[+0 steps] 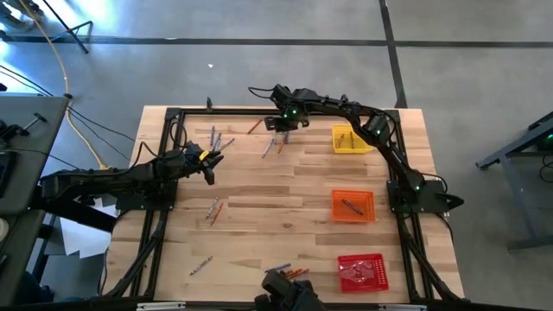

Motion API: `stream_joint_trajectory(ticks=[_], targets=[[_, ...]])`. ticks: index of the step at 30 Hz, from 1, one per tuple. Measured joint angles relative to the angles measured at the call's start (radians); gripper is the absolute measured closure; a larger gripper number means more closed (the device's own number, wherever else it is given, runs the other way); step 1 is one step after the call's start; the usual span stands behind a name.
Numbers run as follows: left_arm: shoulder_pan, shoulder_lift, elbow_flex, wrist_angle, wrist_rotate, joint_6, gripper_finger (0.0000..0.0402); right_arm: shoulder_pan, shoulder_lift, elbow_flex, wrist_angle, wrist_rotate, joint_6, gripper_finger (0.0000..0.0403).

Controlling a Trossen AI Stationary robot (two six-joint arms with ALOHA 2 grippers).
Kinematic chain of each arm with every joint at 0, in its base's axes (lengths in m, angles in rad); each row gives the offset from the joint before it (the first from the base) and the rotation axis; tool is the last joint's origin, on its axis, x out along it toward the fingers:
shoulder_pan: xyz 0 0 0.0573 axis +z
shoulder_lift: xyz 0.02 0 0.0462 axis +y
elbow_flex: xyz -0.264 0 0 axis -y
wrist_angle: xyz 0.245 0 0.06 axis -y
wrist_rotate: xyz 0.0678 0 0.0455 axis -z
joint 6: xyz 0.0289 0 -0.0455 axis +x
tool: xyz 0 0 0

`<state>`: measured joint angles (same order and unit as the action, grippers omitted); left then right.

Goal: Sort crayons
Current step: Put the blue crayon into the orange bin

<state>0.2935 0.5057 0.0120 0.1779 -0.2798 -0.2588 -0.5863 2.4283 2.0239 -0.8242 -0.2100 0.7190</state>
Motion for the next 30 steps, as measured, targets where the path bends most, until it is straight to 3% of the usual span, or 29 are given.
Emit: stream_joint_trajectory(ticks=[15, 18, 26, 30], targets=[[0.0, 0.0, 0.0, -0.002, 0.0, 0.001, 0.0314, 0.006, -0.01, -0.002, -0.025, -0.015, -0.064, 0.0298], [0.0, 0.0, 0.0, -0.003, 0.0, 0.001, 0.0314, 0.004, -0.012, 0.052, -0.086, -0.011, -0.091, 0.0298], [0.0, 0.0, 0.0, -0.008, 0.0, 0.001, 0.0314, 0.001, -0.018, 0.223, -0.295, 0.129, -0.125, 0.0298], [0.0, 0.0, 0.0, -0.025, 0.0, 0.001, 0.0314, 0.001, -0.018, 0.236, -0.427, 0.213, -0.118, 0.0298]])
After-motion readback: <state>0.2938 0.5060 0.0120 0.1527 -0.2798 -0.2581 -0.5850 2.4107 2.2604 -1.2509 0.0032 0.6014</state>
